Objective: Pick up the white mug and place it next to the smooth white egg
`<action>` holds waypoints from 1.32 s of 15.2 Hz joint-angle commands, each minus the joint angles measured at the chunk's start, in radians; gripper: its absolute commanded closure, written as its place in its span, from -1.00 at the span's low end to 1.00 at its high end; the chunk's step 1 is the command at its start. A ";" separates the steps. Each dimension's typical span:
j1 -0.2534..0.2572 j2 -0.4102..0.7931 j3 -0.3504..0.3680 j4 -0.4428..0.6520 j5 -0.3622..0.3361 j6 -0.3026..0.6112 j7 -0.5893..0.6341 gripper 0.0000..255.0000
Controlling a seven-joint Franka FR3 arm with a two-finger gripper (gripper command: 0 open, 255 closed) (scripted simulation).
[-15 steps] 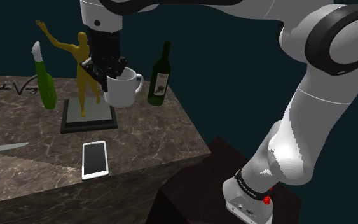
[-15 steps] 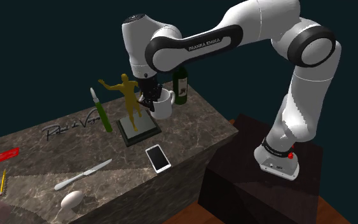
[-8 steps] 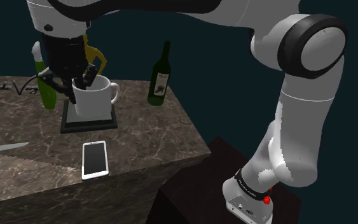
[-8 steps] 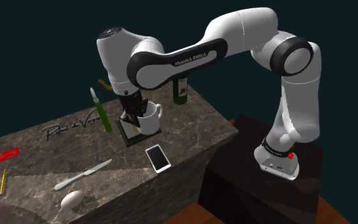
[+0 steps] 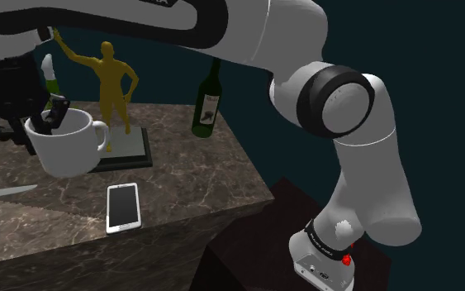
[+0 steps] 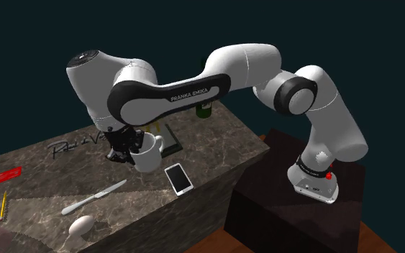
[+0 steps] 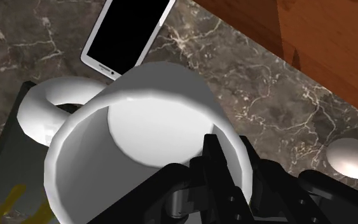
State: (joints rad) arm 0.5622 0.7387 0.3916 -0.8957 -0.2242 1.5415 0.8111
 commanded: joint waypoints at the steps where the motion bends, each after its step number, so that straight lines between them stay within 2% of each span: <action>1: 0.064 0.110 -0.012 0.184 -0.022 -0.069 0.011 1.00; 9: 0.020 0.054 -0.005 -0.031 -0.013 0.083 0.025 1.00; 20: -0.005 0.053 -0.007 -0.186 -0.017 0.233 0.036 1.00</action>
State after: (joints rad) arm 0.5588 0.7876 0.3860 -1.0744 -0.2403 1.7614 0.8473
